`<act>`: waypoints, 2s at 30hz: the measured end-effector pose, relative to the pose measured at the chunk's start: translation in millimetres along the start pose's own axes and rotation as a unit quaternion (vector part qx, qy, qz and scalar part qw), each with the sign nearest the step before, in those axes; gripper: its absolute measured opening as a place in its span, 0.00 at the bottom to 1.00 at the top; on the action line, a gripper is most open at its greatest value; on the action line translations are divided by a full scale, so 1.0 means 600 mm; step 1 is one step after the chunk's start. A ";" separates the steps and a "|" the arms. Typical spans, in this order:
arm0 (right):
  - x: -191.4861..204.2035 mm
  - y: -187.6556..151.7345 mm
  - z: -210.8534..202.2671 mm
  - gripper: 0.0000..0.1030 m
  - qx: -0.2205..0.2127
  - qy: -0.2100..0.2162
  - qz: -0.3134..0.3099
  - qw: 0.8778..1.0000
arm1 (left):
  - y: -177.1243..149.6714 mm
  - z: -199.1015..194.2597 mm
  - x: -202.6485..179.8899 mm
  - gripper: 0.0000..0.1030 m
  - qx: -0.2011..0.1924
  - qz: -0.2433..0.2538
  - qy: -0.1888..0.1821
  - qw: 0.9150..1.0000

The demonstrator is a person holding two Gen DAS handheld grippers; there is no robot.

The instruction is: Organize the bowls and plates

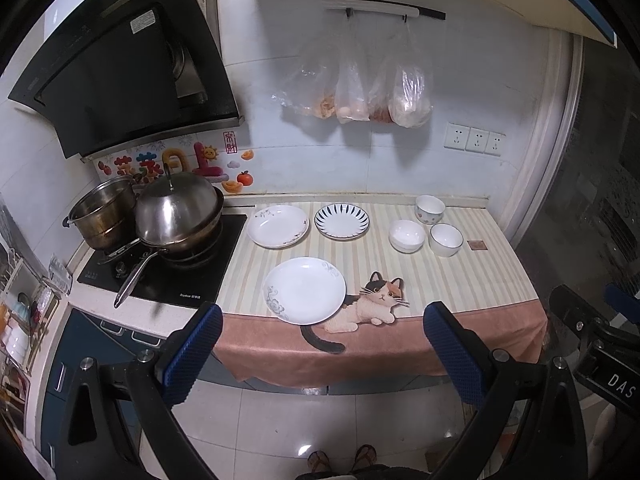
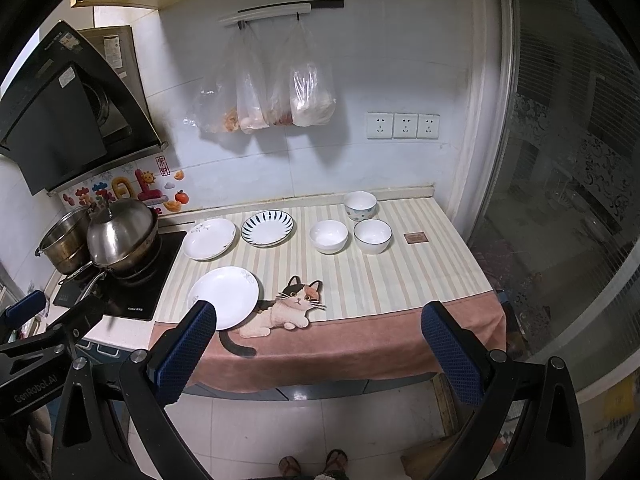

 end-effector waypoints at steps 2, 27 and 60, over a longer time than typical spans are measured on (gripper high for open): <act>0.001 0.003 0.001 1.00 -0.001 -0.001 0.000 1.000 | 0.000 -0.002 0.001 1.00 0.000 -0.001 0.000 1.000; -0.008 0.026 0.003 1.00 -0.007 -0.003 0.003 1.000 | 0.034 -0.006 0.002 1.00 -0.006 0.000 -0.001 1.000; 0.067 0.002 0.294 1.00 0.079 0.099 -0.004 0.992 | 0.006 0.280 0.163 1.00 0.065 -0.071 0.111 0.989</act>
Point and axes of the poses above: each gripper's, at about its wrist camera, not at the fingertips, and z roughly the way its jaws point, x to its left, y to its top, the point moved 4 cm from there along z, roughly the way its jaws point, and after that the axes turned 6 degrees about -y, right-handed, at the moved point
